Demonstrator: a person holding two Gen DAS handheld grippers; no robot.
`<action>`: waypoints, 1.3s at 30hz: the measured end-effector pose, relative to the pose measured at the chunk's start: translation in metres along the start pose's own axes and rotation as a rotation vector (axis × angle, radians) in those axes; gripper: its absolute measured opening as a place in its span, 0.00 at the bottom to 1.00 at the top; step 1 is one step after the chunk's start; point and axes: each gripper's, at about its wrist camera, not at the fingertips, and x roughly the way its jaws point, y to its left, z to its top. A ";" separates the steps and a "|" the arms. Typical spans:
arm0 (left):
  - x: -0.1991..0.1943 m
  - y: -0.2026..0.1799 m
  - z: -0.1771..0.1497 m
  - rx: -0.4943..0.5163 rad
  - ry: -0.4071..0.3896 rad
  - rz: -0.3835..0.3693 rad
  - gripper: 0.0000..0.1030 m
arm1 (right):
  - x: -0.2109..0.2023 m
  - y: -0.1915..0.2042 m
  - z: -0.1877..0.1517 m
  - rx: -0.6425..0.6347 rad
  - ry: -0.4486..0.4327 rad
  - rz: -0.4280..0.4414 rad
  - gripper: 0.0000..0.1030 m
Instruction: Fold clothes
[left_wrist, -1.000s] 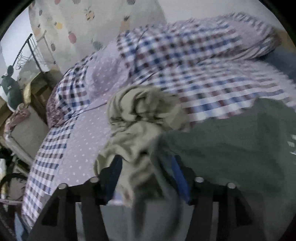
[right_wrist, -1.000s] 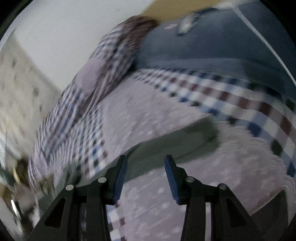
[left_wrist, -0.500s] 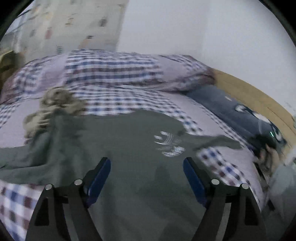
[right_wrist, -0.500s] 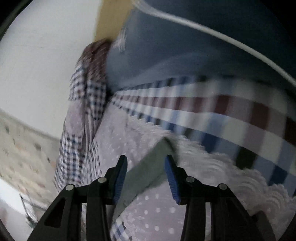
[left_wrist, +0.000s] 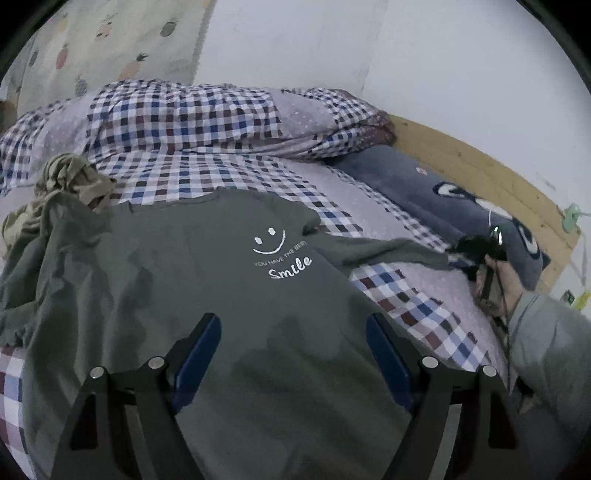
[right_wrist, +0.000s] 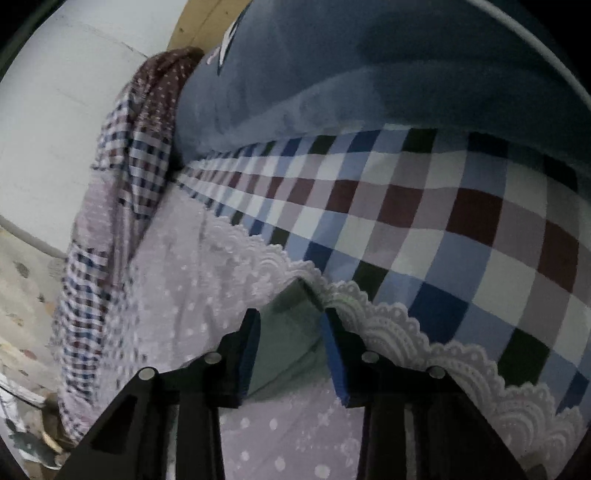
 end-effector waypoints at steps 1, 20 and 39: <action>0.000 0.003 0.000 -0.014 -0.002 -0.002 0.82 | 0.002 0.004 0.000 -0.020 -0.003 -0.017 0.34; 0.003 0.020 0.007 -0.151 -0.028 -0.022 0.82 | -0.152 0.030 -0.010 -0.115 -0.233 0.134 0.01; 0.010 0.001 0.005 -0.087 -0.023 0.005 0.82 | -0.172 -0.099 -0.048 0.028 -0.185 -0.120 0.16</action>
